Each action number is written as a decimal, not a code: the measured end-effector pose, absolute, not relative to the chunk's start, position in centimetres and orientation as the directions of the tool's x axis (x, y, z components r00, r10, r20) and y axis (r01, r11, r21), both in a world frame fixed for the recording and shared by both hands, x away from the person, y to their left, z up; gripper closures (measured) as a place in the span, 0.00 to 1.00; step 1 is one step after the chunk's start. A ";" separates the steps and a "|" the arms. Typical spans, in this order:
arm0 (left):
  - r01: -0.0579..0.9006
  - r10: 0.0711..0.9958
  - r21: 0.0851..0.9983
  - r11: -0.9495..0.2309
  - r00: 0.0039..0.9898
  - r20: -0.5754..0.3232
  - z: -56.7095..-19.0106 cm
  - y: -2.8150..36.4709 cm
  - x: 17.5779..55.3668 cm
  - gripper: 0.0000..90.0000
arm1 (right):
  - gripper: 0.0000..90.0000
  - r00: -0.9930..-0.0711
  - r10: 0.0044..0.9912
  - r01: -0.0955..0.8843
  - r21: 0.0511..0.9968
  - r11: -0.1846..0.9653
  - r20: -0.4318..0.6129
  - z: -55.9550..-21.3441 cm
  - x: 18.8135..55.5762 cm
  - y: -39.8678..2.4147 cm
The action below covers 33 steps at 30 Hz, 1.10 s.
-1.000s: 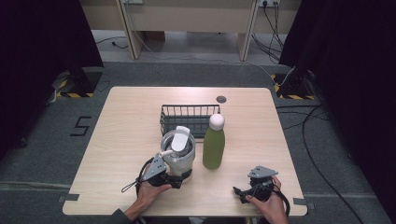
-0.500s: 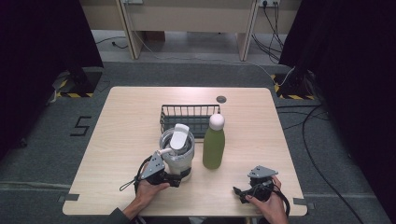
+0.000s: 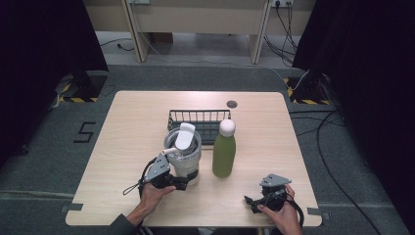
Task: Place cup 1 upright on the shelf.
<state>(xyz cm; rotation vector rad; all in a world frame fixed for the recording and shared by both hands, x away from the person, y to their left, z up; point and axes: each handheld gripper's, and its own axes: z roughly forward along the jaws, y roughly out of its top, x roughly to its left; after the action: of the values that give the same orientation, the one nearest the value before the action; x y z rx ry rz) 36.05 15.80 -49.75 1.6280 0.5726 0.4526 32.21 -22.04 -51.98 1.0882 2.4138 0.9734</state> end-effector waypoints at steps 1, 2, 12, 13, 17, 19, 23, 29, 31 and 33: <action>0.111 0.603 0.990 -0.089 0.797 -0.035 -49.7 15.9 36.1 0.12 | 0.00 -0.659 0.752 0.535 0.697 0.478 -0.010 -52.0 32.2 -22.0; 0.115 0.604 0.989 -0.087 0.796 -0.039 -49.7 15.9 36.2 0.12 | 0.00 -0.659 0.752 0.535 0.697 0.478 -0.010 -52.0 32.2 -22.0; 0.120 0.615 0.988 -0.097 0.788 -0.035 -48.8 16.1 36.9 0.12 | 0.00 -0.659 0.752 0.535 0.697 0.478 -0.010 -52.0 32.2 -22.0; 0.119 0.615 0.989 -0.092 0.787 -0.038 -48.6 16.1 37.0 0.12 | 0.00 -0.659 0.752 0.535 0.697 0.478 -0.010 -52.0 32.2 -22.0; 0.103 0.618 0.991 -0.090 0.786 -0.026 -47.7 16.4 37.4 0.12 | 0.00 -0.659 0.752 0.535 0.697 0.478 -0.010 -52.0 32.2 -22.0; 0.096 0.622 0.992 -0.086 0.783 -0.022 -47.2 16.5 37.7 0.12 | 0.00 -0.659 0.752 0.535 0.697 0.478 -0.010 -52.0 32.2 -22.0; 0.080 0.630 0.993 -0.088 0.777 -0.007 -45.9 16.8 38.3 0.12 | 0.00 -0.659 0.752 0.535 0.697 0.478 -0.010 -52.0 32.2 -22.0; 0.073 0.630 0.994 -0.086 0.777 -0.002 -44.7 17.0 39.3 0.12 | 0.00 -0.659 0.752 0.535 0.697 0.478 -0.010 -52.0 32.2 -22.0; 0.065 0.633 0.994 -0.092 0.774 0.008 -44.3 17.0 39.6 0.12 | 0.00 -0.659 0.752 0.535 0.697 0.478 -0.010 -52.0 32.2 -22.0; 0.061 0.635 0.994 -0.091 0.773 0.011 -44.0 16.9 40.0 0.12 | 0.00 -0.659 0.752 0.535 0.697 0.478 -0.010 -52.0 32.2 -22.0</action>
<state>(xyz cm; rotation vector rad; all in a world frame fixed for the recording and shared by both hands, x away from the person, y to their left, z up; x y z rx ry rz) 39.99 16.93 -43.96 1.6107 0.5682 0.5246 32.22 -22.04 -51.97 1.0881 2.4141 0.9733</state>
